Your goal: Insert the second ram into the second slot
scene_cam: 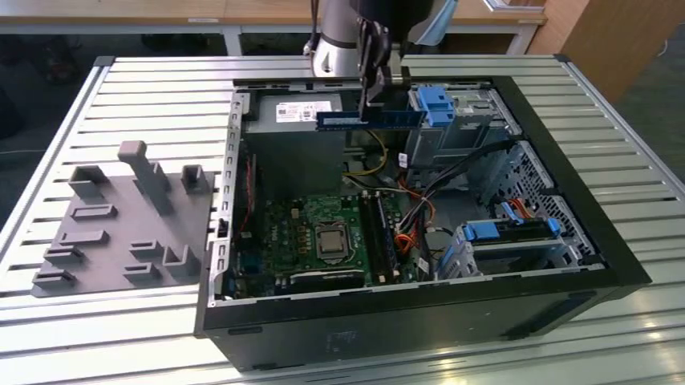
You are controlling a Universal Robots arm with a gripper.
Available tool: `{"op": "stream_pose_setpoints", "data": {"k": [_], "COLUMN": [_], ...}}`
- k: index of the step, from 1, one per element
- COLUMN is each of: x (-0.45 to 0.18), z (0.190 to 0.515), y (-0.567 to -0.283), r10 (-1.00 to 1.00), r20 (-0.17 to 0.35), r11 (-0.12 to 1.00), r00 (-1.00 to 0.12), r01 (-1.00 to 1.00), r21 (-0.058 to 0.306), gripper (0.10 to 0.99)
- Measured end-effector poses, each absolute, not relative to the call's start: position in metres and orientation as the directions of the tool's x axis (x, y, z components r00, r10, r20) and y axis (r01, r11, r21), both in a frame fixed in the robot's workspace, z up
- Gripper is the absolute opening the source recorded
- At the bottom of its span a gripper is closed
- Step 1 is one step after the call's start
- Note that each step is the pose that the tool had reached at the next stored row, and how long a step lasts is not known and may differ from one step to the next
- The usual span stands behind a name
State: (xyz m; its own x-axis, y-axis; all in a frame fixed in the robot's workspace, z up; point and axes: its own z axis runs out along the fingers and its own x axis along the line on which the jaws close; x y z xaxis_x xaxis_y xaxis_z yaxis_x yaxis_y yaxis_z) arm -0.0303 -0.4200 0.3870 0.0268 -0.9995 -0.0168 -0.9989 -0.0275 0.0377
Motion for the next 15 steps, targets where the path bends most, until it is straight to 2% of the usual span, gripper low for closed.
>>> {"op": "stream_pose_setpoints", "data": {"k": [15], "x": [-0.0304], "z": [0.3870], "y": [-0.4265], "r10": [-0.999], "r20": [-0.017], "r11": [-0.027], "r00": [0.027], "r01": [-0.999], "r21": [0.038], "gripper": [0.122]}}
